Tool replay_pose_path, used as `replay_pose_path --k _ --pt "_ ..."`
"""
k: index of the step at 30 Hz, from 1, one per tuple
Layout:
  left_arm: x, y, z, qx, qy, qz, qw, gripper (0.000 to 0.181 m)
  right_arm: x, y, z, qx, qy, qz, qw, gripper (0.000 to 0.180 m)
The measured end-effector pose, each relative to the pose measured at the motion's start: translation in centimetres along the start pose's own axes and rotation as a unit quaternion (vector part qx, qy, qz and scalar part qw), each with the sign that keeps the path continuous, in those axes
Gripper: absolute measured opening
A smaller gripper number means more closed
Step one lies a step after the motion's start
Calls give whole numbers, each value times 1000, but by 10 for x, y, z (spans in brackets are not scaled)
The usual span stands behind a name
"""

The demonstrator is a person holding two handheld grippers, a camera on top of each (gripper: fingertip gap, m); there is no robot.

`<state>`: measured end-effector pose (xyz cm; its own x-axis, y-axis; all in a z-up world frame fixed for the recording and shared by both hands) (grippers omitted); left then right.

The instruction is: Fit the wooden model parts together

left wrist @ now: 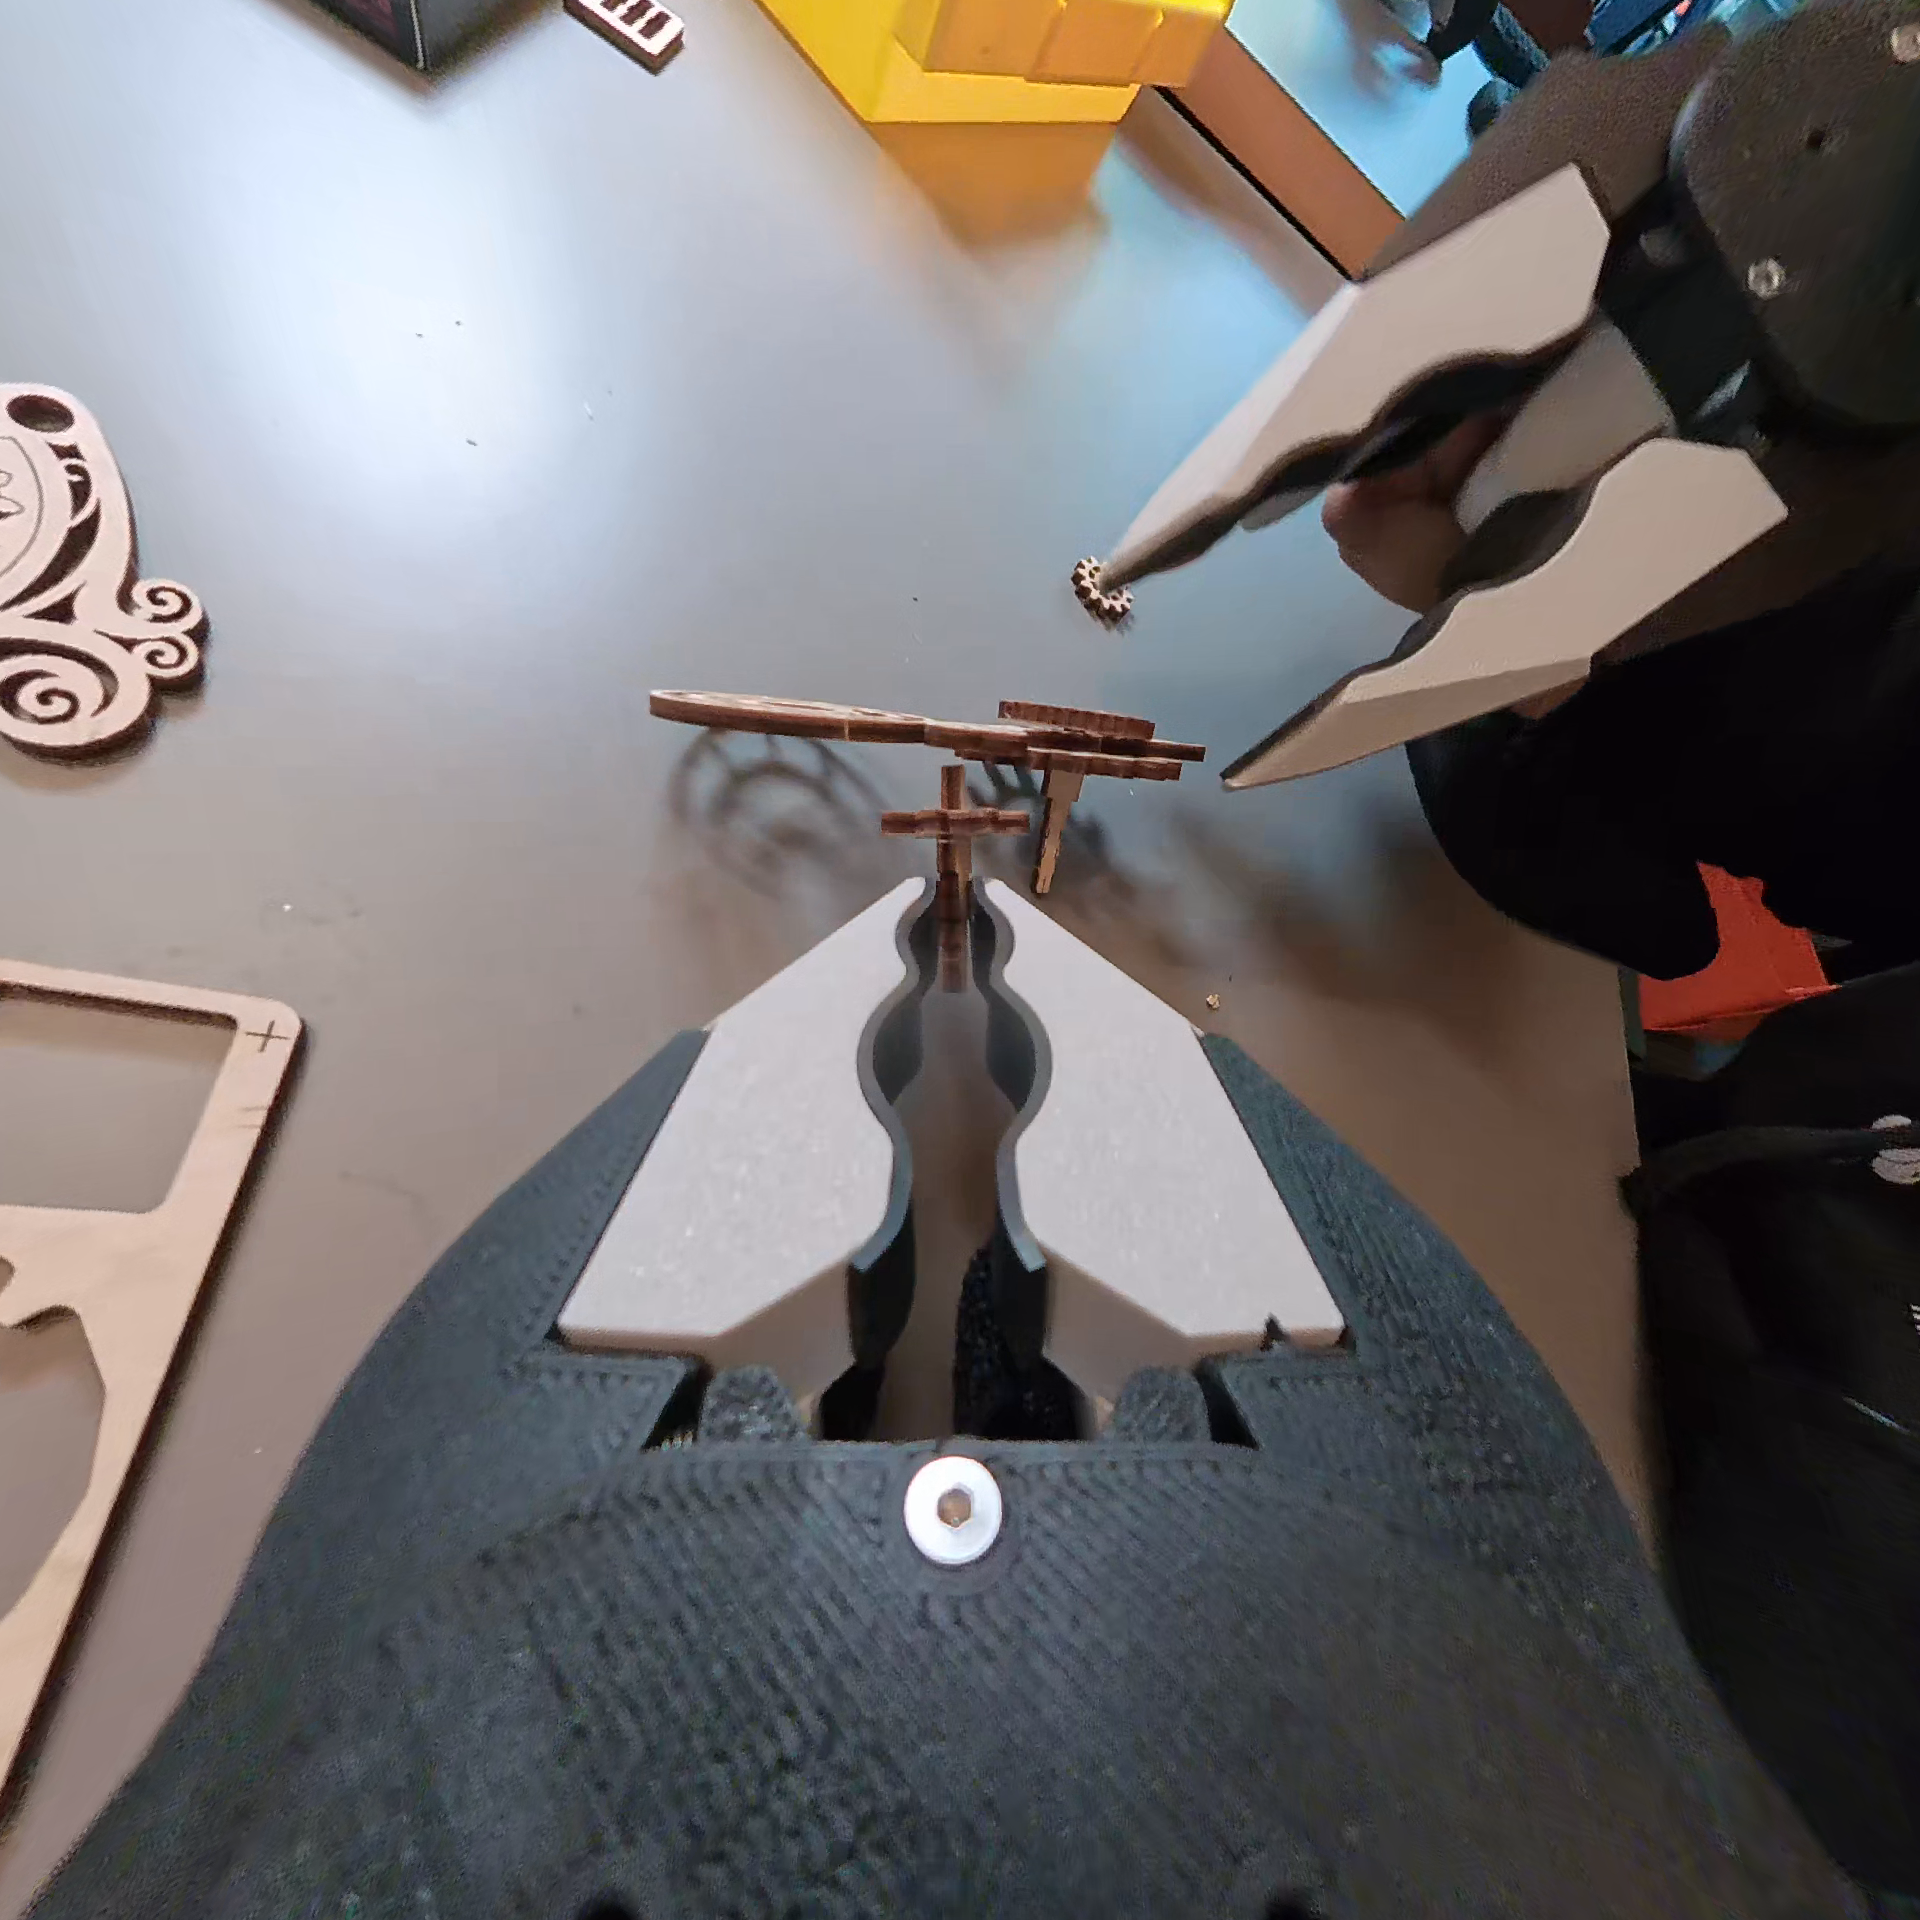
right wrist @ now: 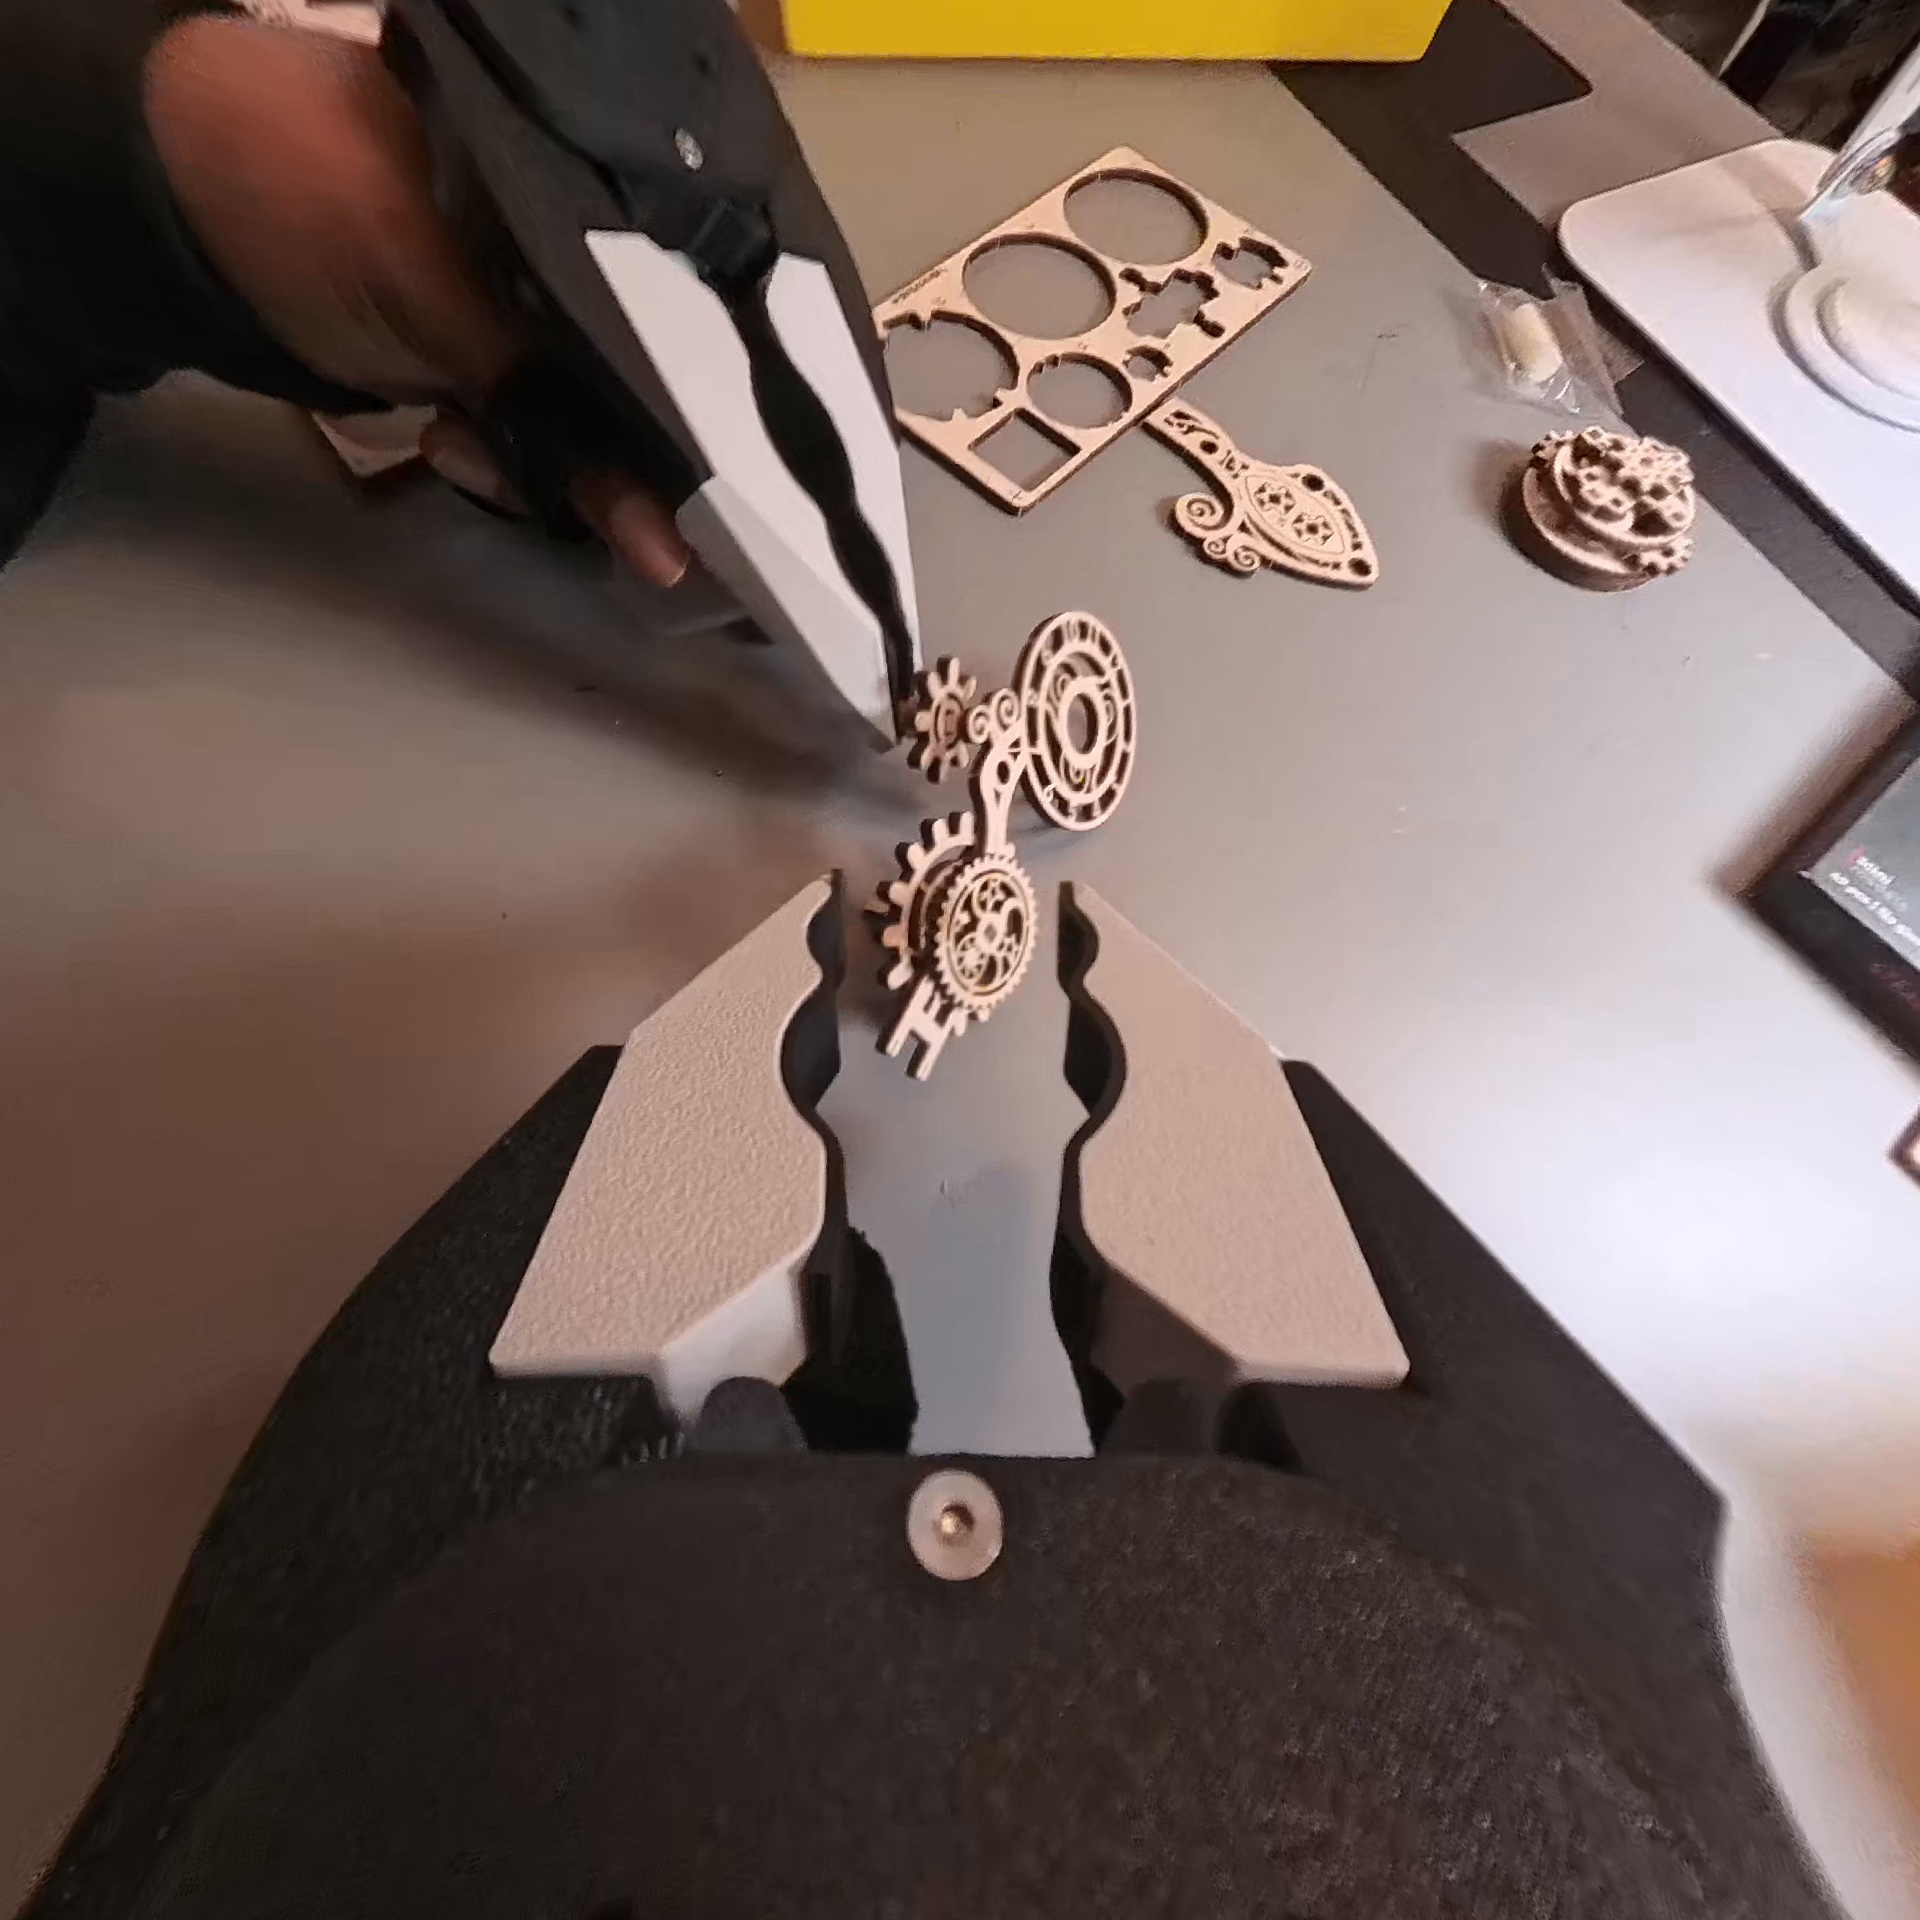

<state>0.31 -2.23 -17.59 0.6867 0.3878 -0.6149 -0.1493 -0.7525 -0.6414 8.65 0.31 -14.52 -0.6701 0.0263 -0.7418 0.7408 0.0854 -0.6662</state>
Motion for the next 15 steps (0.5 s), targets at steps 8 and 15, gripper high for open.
replay_pose_path --k 8,15 --pt "2 -3 -4 24 12 -5 1000 3 24 -10 -12 112 -155 11 982 43" --pt "3 -6 -7 35 28 -10 999 3 34 -7 -15 159 -219 17 963 11"
Point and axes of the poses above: each gripper's, where its closed fingertips meet, x out along the fingers, y out of its underside, z = x × y across the jaws, the point moved 3 cm from there along -x, back along the fingers, and after that the axes turned 10 degrees about z, right-handed, at the moved point
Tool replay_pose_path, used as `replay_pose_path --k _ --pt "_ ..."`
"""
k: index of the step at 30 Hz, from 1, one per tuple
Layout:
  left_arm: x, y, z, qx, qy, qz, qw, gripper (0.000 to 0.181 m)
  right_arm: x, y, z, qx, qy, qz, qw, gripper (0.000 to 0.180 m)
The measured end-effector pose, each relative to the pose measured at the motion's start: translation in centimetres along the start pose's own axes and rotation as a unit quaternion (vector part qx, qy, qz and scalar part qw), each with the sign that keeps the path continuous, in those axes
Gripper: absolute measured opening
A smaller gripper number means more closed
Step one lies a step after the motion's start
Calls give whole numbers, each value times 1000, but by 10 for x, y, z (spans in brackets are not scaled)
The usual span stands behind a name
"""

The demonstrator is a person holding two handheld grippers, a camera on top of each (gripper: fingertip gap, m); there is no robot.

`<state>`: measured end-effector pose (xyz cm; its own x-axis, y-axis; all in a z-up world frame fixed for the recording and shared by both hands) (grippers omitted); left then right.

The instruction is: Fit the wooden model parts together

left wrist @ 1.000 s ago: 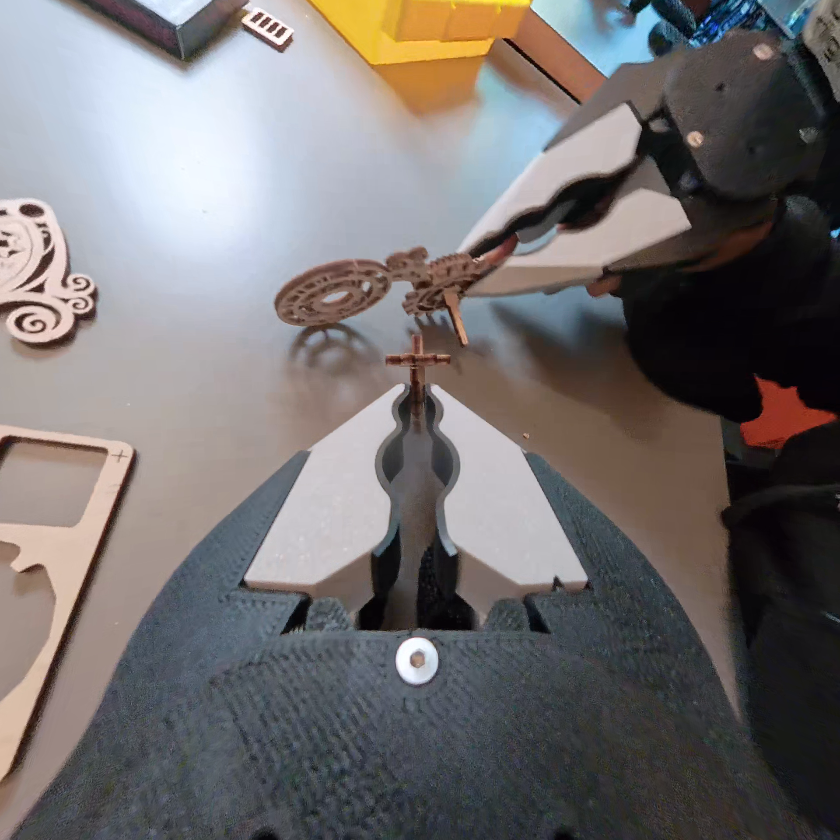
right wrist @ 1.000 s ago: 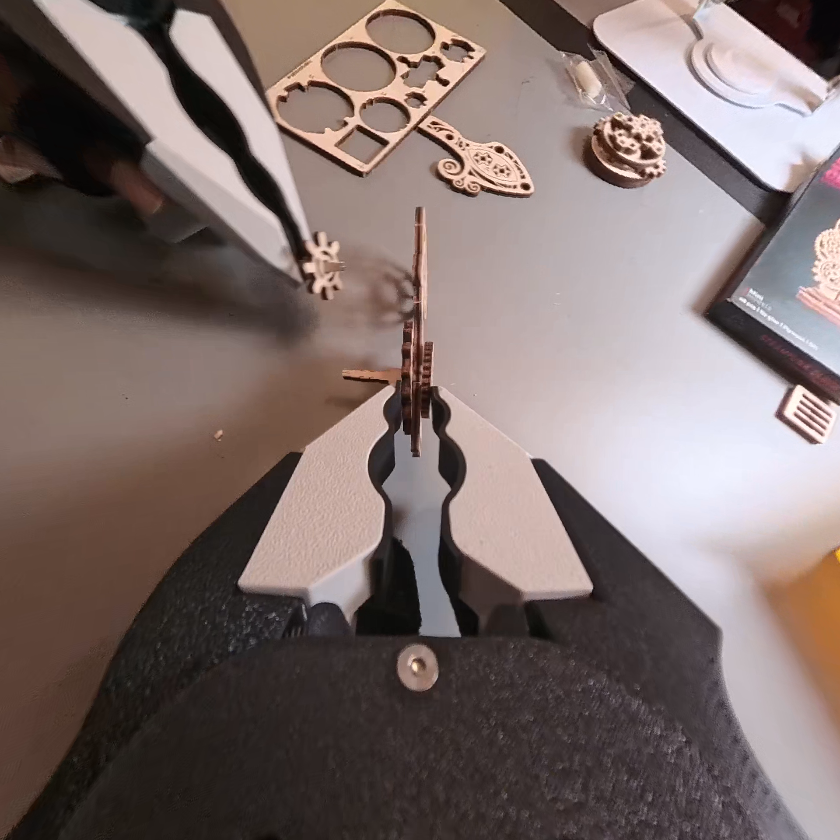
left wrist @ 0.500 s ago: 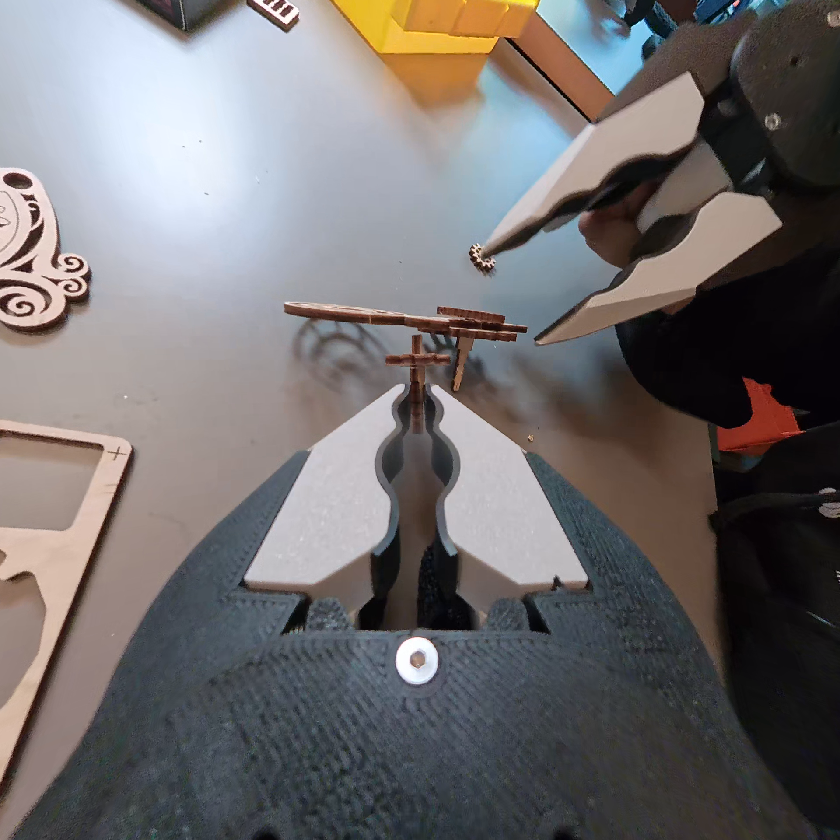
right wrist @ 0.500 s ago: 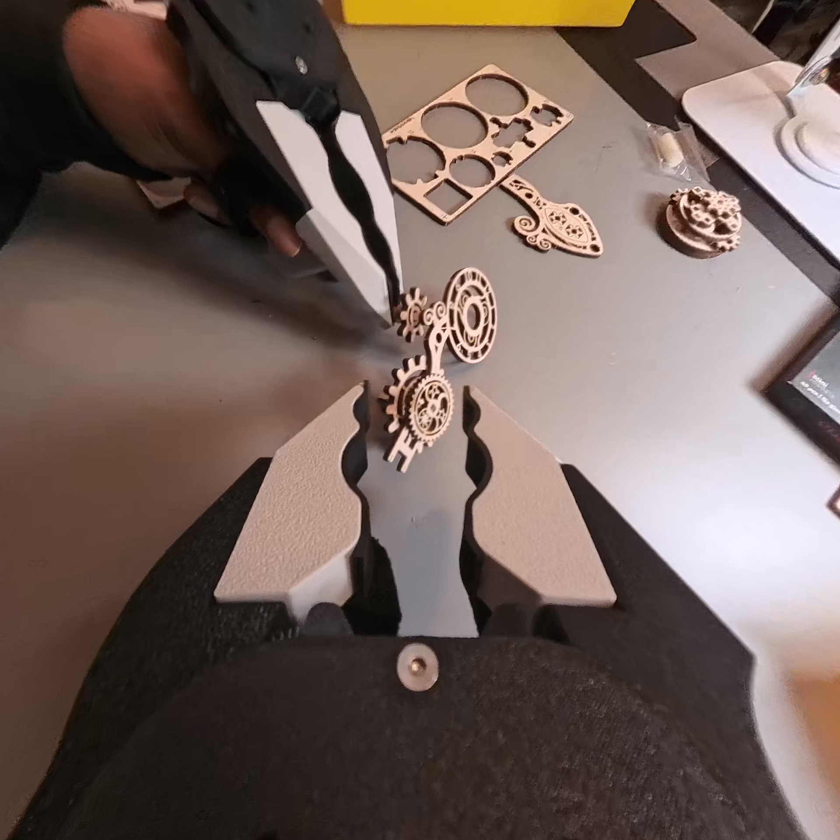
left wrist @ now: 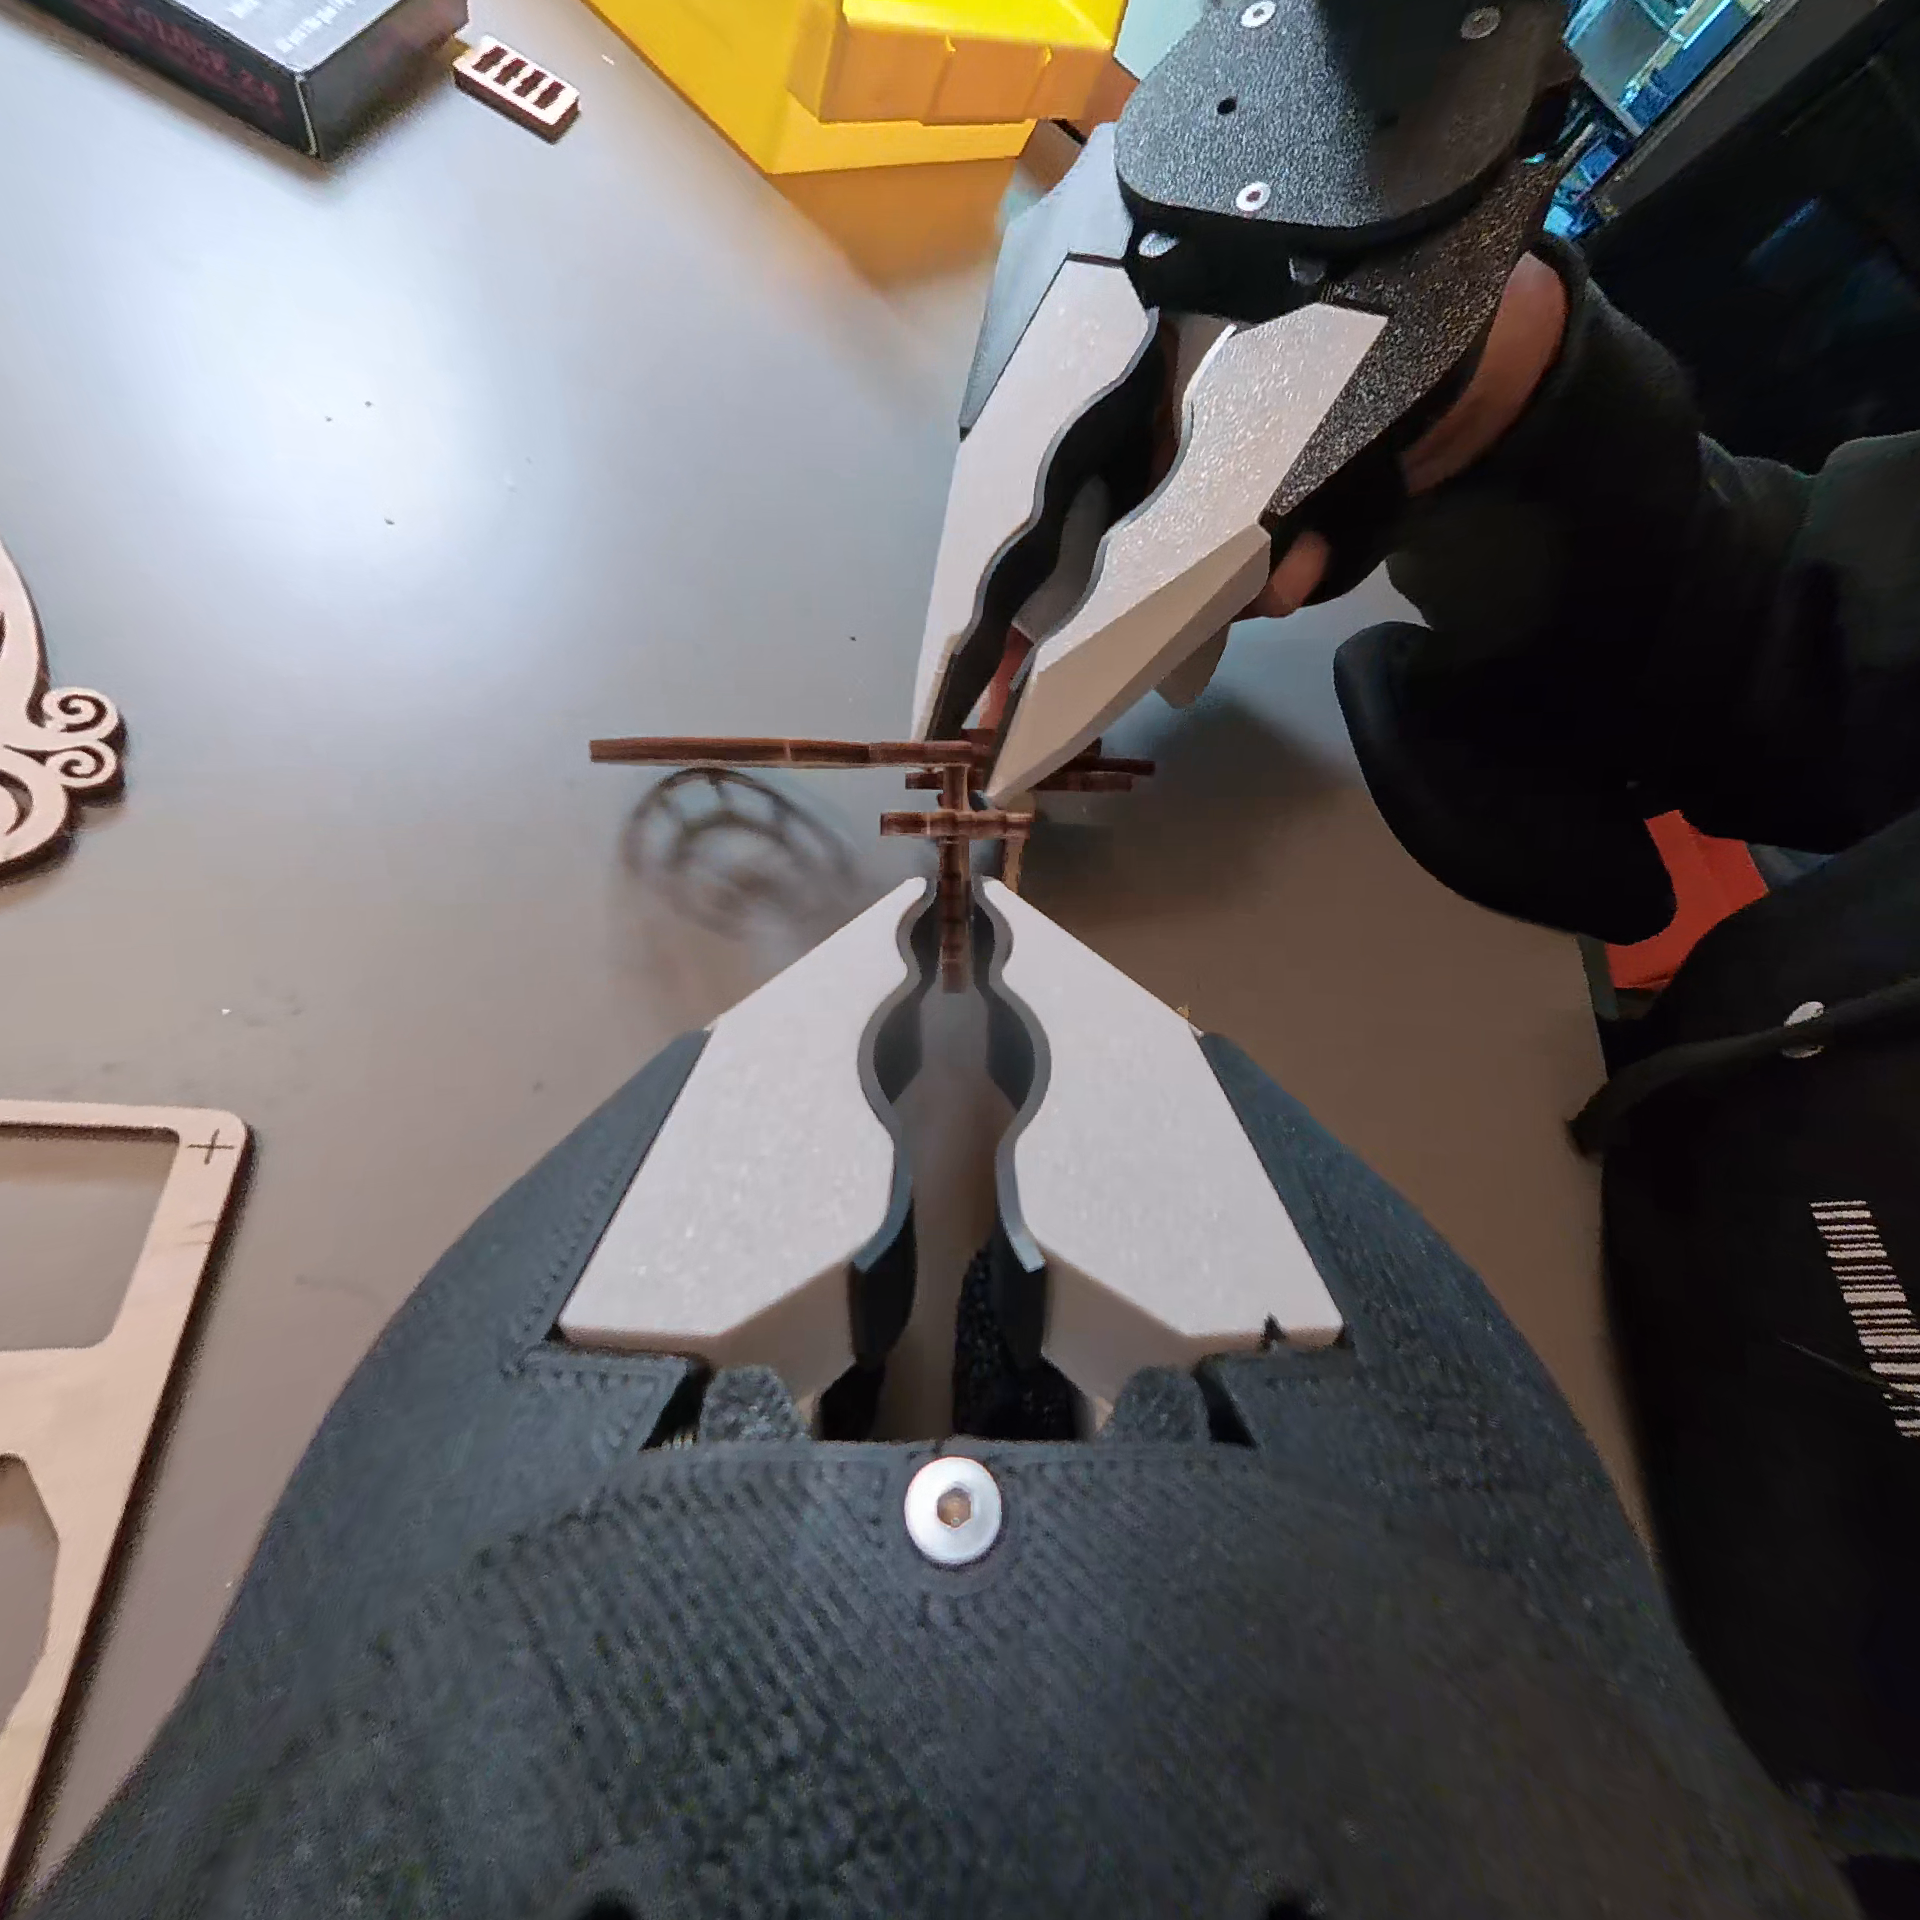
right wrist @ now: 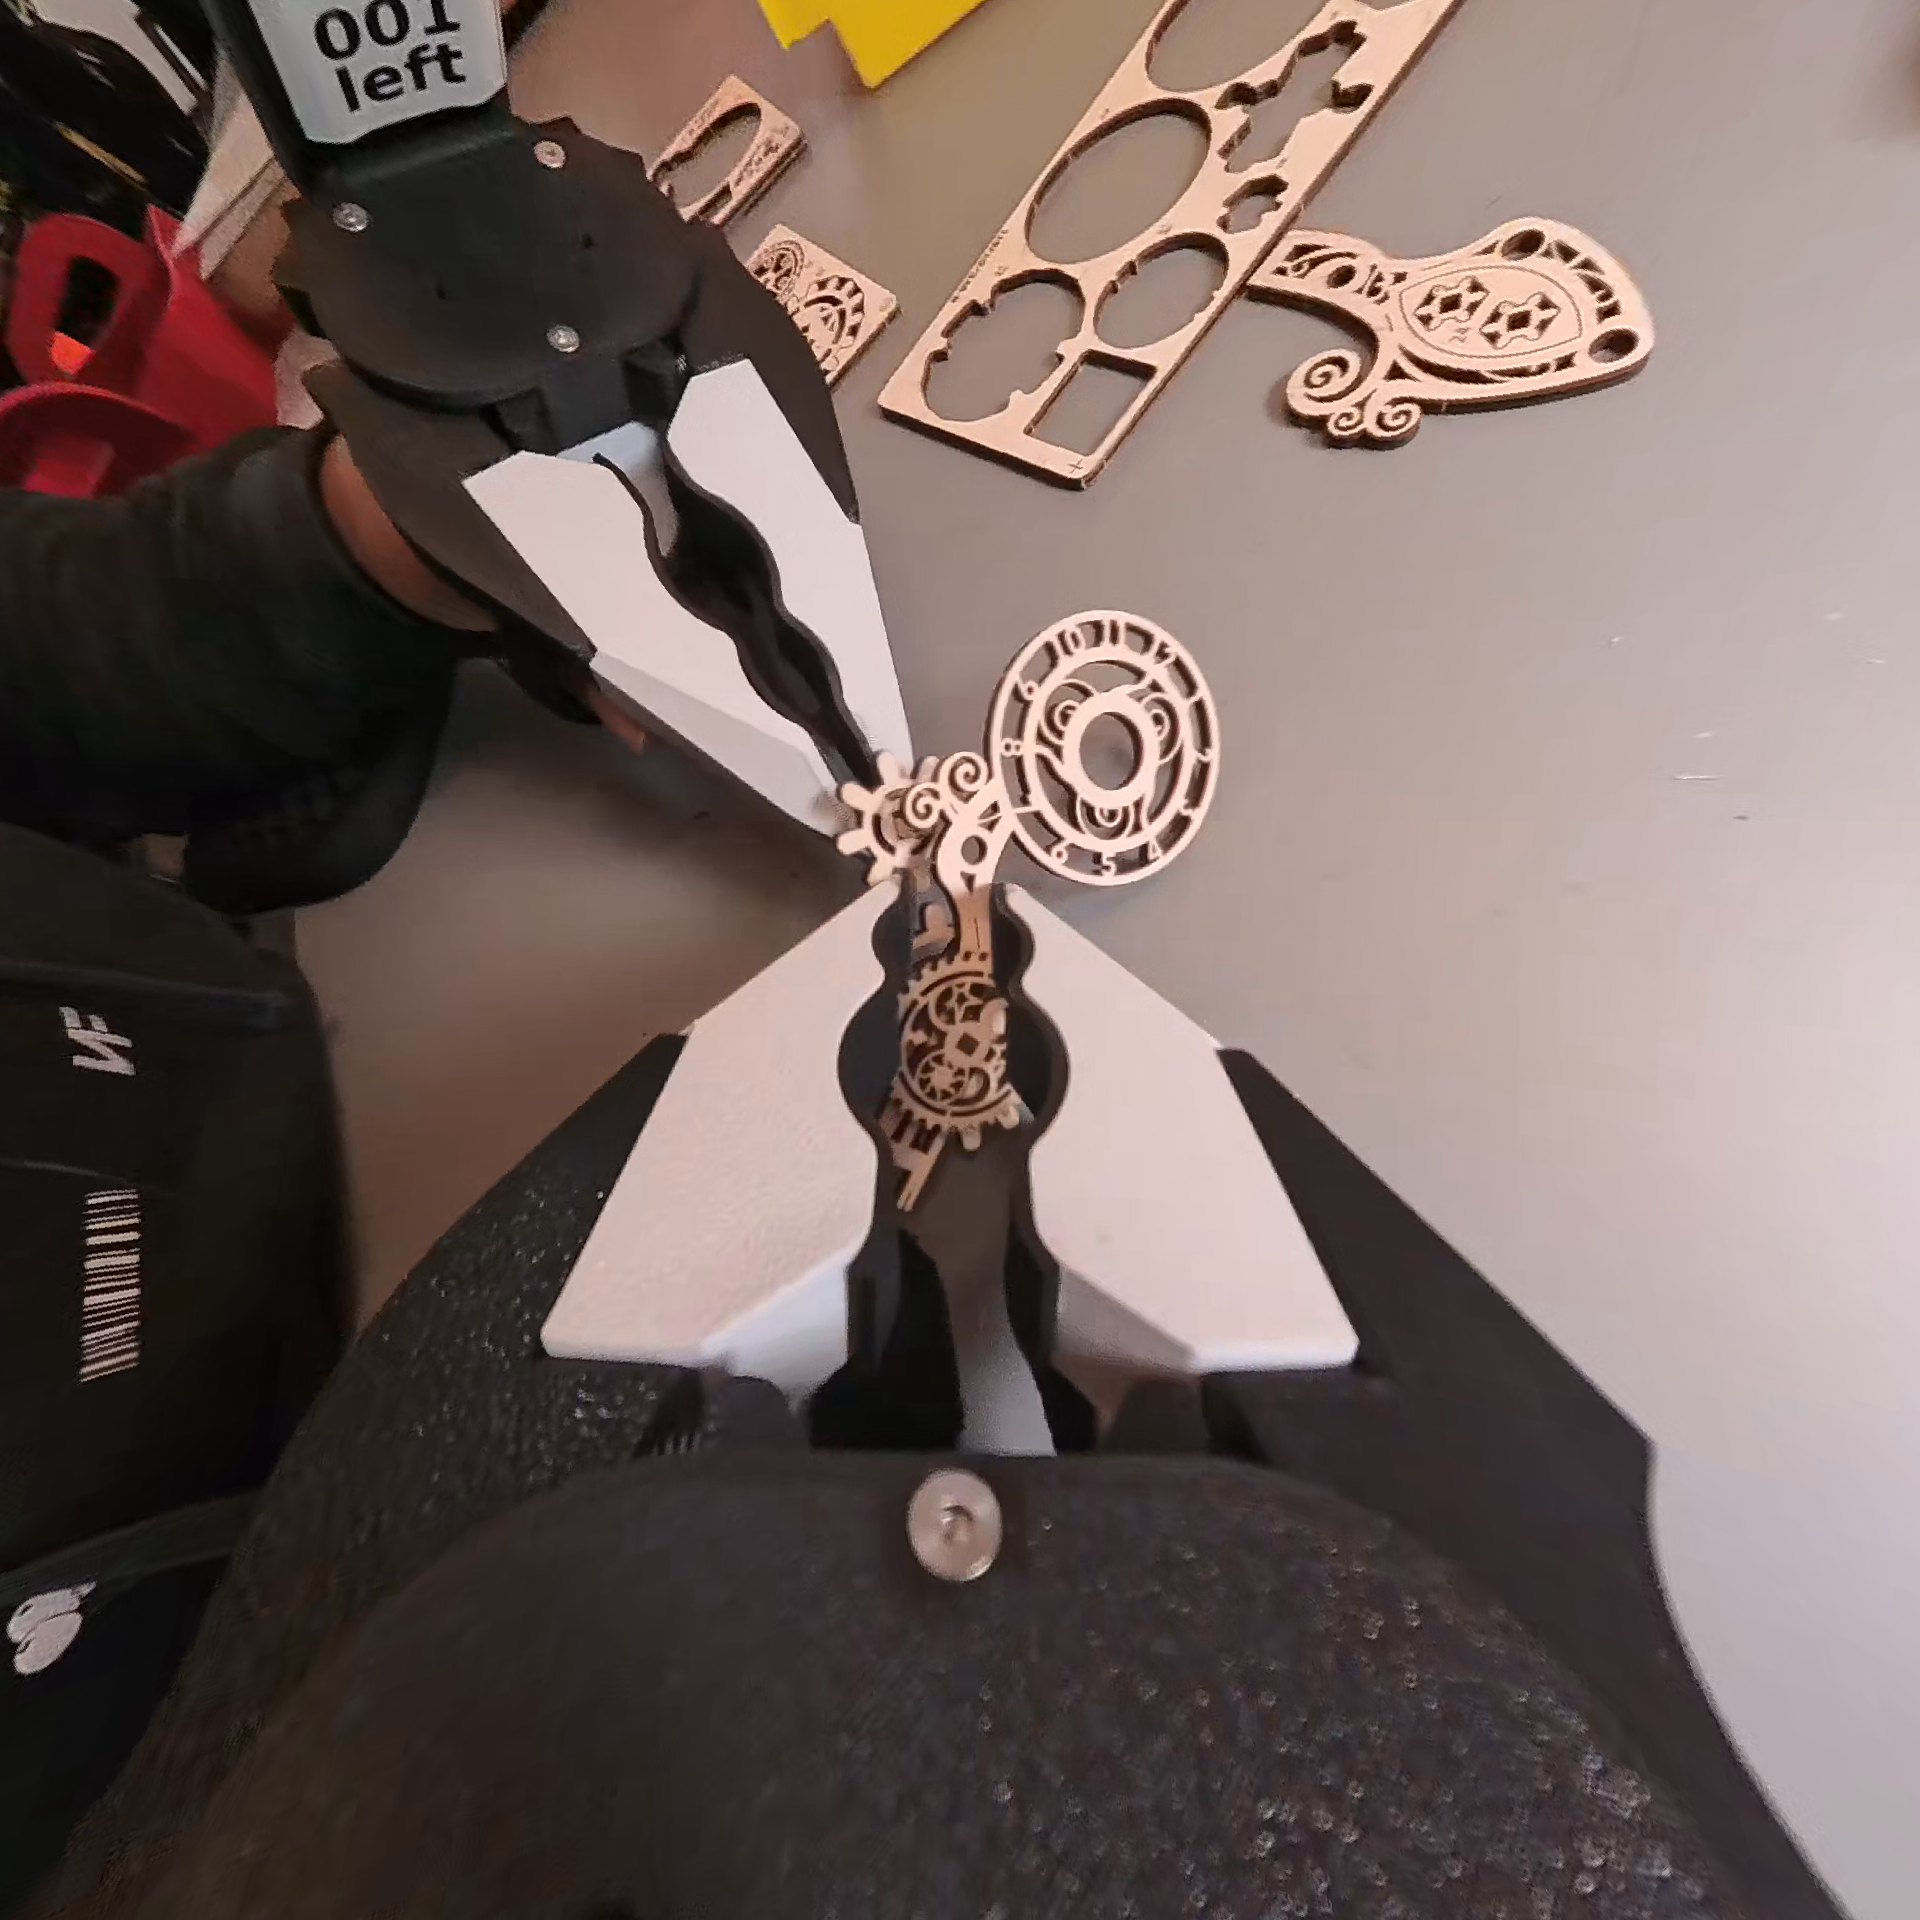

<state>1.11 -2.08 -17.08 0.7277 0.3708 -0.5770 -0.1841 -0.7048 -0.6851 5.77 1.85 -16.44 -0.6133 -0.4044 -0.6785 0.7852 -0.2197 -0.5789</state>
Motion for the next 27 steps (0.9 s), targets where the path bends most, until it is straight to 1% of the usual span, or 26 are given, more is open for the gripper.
replay_pose_path --k 5,9,12,22,27 --pt "-2 -1 -4 4 17 -5 1000 2 -1 -2 6 -43 -3 -23 999 8" --pt "-5 -2 -5 7 17 -10 1000 2 -6 -7 13 -59 -9 -50 997 8" --pt "-7 -3 -10 24 16 -10 1000 2 -6 -8 17 -74 -4 -54 996 8" --pt "-3 2 -13 100 -57 39 993 2 -4 -5 22 -92 -1 -43 995 8" --pt "-6 1 -14 97 -51 27 994 2 -6 -4 23 -93 -3 -44 995 8"
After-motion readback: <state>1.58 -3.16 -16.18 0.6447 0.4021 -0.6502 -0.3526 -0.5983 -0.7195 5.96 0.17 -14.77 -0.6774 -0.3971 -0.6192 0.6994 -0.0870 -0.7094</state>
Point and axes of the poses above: each gripper's, where its closed fingertips meet, x out along the fingers, y out of its underside, z = x × y across the jaws, the point moved 3 cm from there along -x, back along the fingers, and after that the axes turned 10 degrees about z, right-handed, at the moved point
